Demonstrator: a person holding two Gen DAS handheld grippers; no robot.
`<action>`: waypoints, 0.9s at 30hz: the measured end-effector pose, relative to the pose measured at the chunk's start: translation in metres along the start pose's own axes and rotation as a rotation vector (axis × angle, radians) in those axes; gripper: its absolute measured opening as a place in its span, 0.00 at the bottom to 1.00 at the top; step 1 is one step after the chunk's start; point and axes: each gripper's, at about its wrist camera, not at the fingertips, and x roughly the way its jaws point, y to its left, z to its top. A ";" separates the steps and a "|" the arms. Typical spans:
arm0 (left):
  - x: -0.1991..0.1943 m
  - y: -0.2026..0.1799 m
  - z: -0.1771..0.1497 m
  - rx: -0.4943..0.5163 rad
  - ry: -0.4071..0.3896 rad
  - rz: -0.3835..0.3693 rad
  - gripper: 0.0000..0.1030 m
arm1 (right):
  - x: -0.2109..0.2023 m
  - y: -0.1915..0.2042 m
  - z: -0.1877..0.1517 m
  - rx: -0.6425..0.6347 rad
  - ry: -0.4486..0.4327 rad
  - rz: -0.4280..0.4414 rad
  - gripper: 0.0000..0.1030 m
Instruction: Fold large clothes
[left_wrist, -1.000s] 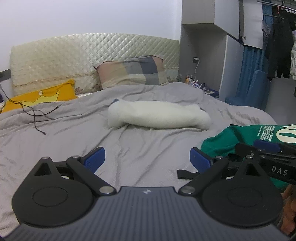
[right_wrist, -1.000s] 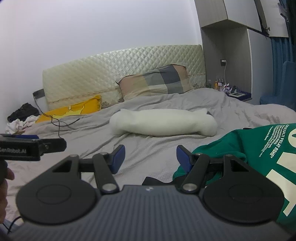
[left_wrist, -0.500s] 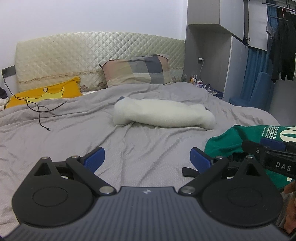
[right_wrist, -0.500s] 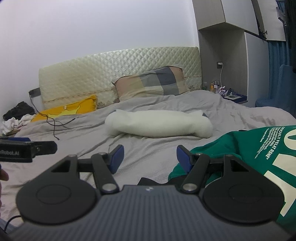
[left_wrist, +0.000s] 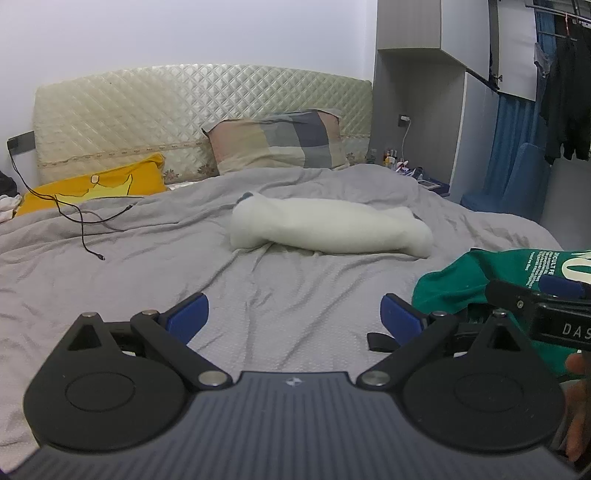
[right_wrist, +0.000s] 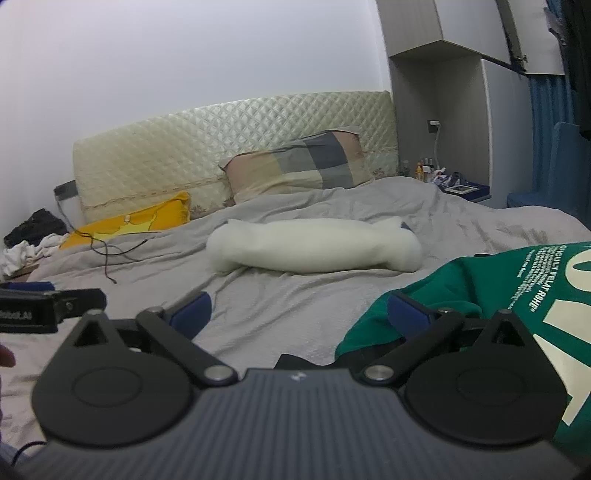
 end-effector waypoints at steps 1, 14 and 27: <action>0.000 0.000 0.000 -0.001 -0.001 0.000 0.98 | 0.000 -0.001 0.000 0.002 -0.001 -0.001 1.00; 0.002 -0.002 -0.001 0.001 0.019 -0.001 0.98 | 0.000 0.000 0.001 -0.004 -0.005 -0.014 1.00; -0.001 -0.005 -0.004 -0.013 0.012 -0.009 0.99 | 0.000 0.001 0.000 -0.011 -0.003 -0.013 1.00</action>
